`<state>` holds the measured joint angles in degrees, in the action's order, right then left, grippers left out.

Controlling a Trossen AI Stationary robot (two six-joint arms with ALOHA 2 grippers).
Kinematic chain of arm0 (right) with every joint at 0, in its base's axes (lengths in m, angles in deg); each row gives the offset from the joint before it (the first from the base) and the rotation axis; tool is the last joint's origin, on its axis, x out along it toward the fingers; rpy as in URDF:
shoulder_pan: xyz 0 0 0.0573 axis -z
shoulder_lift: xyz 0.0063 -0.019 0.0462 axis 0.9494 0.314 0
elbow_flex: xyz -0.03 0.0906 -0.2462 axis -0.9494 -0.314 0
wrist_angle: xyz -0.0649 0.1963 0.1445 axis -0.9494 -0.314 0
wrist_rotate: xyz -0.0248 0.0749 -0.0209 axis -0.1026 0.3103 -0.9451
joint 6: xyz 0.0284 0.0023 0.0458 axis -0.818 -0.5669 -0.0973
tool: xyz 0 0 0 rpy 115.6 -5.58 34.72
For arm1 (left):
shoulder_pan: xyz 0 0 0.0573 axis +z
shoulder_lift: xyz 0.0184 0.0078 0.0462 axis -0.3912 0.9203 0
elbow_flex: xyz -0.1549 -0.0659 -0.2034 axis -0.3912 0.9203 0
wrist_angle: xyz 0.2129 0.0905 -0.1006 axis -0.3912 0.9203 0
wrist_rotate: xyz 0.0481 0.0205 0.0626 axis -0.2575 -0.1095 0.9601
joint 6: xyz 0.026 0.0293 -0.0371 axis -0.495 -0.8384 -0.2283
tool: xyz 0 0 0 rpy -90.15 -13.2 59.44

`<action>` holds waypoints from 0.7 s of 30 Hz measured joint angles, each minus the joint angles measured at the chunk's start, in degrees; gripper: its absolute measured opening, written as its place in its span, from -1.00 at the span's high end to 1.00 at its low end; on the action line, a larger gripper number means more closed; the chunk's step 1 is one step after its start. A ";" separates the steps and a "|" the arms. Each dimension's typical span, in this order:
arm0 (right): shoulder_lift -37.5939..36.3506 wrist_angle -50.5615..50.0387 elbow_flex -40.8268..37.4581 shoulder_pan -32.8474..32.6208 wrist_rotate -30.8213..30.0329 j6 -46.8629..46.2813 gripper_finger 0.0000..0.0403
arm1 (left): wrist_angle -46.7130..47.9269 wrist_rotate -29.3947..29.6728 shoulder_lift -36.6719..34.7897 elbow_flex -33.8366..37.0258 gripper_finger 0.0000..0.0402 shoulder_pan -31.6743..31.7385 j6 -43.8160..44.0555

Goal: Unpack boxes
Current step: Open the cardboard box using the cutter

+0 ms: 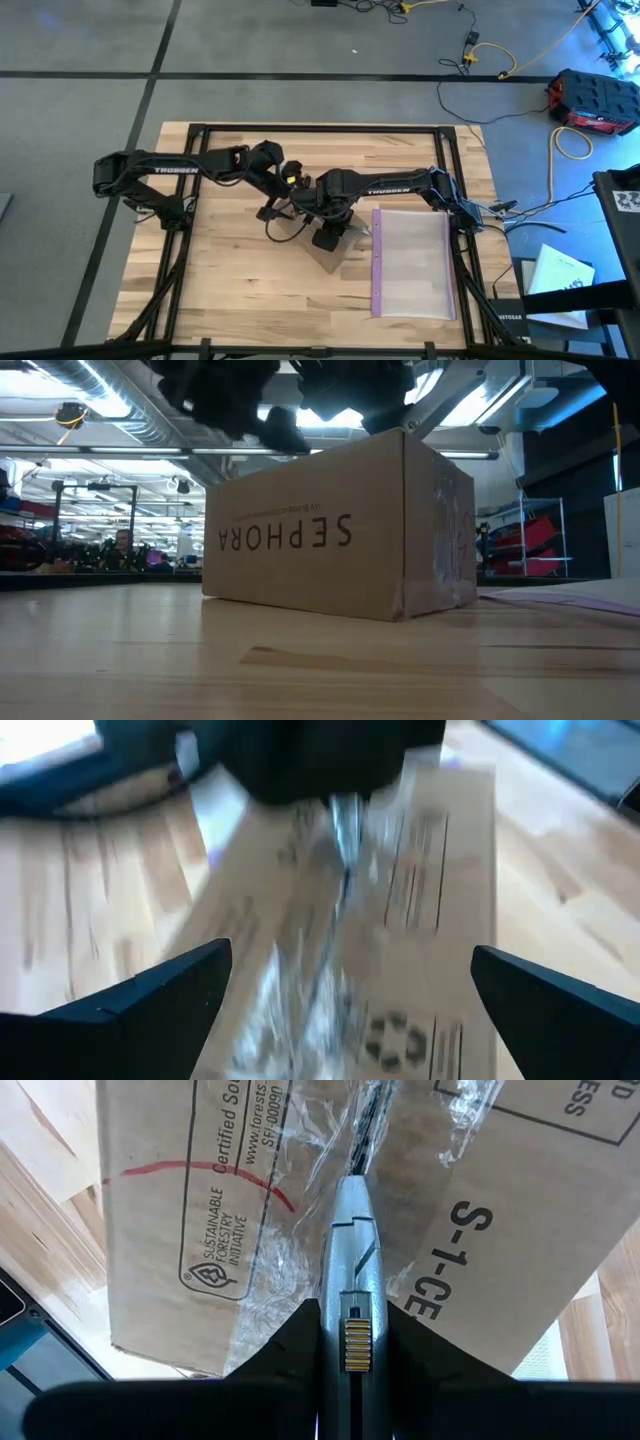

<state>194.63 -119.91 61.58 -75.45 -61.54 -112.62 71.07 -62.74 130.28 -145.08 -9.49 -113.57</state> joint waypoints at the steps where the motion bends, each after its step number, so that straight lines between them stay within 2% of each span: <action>1: 0.00 0.03 0.00 0.00 0.00 0.00 0.72 | -0.08 -1.11 0.00 -0.80 -0.99 0.08 0.16; 5: 0.00 0.09 0.00 0.07 0.00 0.00 0.72 | 1.32 -7.48 1.56 -4.14 -0.99 2.26 1.10; 11: 0.00 0.16 0.00 0.07 0.00 0.00 0.72 | 7.18 -12.33 7.10 -6.40 -0.99 5.41 -0.62; 21: 0.00 0.18 0.00 0.09 -0.02 -0.02 0.72 | 7.85 -12.21 14.97 -6.85 -0.99 5.70 -4.32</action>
<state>194.63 -119.73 61.58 -75.36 -61.56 -112.65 78.92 -74.95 145.25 -151.93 -3.79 -117.90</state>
